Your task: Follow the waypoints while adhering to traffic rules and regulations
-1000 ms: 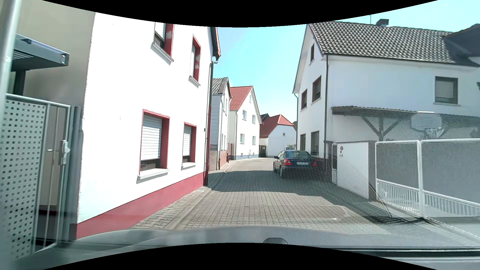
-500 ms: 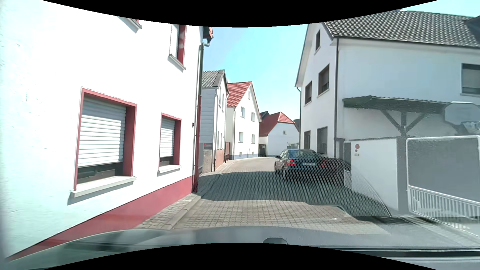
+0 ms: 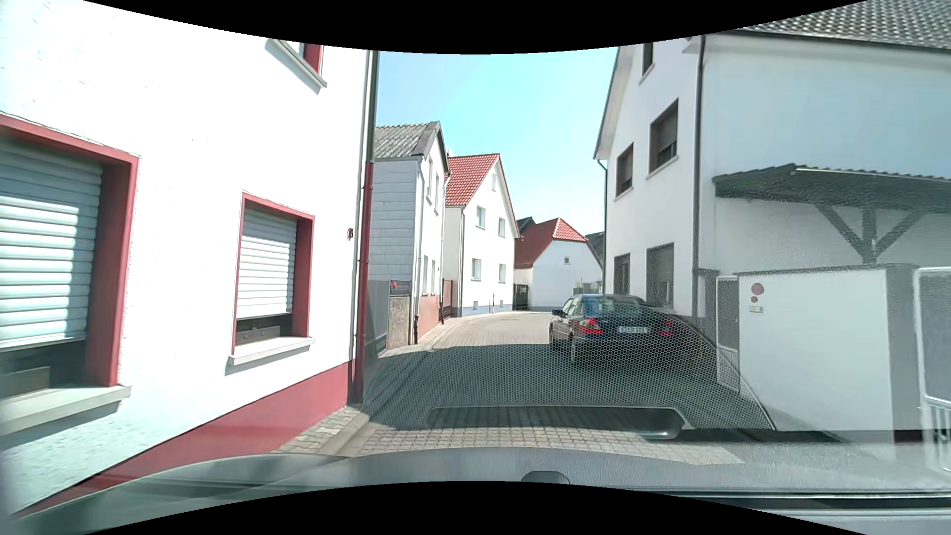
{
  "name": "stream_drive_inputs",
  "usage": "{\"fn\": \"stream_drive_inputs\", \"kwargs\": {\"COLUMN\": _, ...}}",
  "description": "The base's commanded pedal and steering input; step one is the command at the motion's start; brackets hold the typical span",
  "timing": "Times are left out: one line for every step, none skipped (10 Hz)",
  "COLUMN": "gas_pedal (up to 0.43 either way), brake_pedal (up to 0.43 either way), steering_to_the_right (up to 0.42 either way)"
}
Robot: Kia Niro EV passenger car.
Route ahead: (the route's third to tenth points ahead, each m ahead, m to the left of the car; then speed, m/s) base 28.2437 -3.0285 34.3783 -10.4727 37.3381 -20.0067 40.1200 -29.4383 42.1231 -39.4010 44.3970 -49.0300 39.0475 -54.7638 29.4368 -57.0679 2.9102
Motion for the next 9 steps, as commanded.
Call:
{"fn": "stream_drive_inputs", "kwargs": {"gas_pedal": 0.000, "brake_pedal": 0.000, "steering_to_the_right": -0.008}}
{"fn": "stream_drive_inputs", "kwargs": {"gas_pedal": 0.000, "brake_pedal": 0.000, "steering_to_the_right": -0.012}}
{"fn": "stream_drive_inputs", "kwargs": {"gas_pedal": 0.000, "brake_pedal": 0.000, "steering_to_the_right": -0.018}}
{"fn": "stream_drive_inputs", "kwargs": {"gas_pedal": 0.000, "brake_pedal": 0.000, "steering_to_the_right": -0.021}}
{"fn": "stream_drive_inputs", "kwargs": {"gas_pedal": 0.000, "brake_pedal": 0.000, "steering_to_the_right": -0.028}}
{"fn": "stream_drive_inputs", "kwargs": {"gas_pedal": 0.000, "brake_pedal": 0.000, "steering_to_the_right": -0.034}}
{"fn": "stream_drive_inputs", "kwargs": {"gas_pedal": 0.000, "brake_pedal": 0.000, "steering_to_the_right": -0.038}}
{"fn": "stream_drive_inputs", "kwargs": {"gas_pedal": 0.000, "brake_pedal": 0.000, "steering_to_the_right": -0.044}}
{"fn": "stream_drive_inputs", "kwargs": {"gas_pedal": 0.000, "brake_pedal": 0.000, "steering_to_the_right": -0.050}}
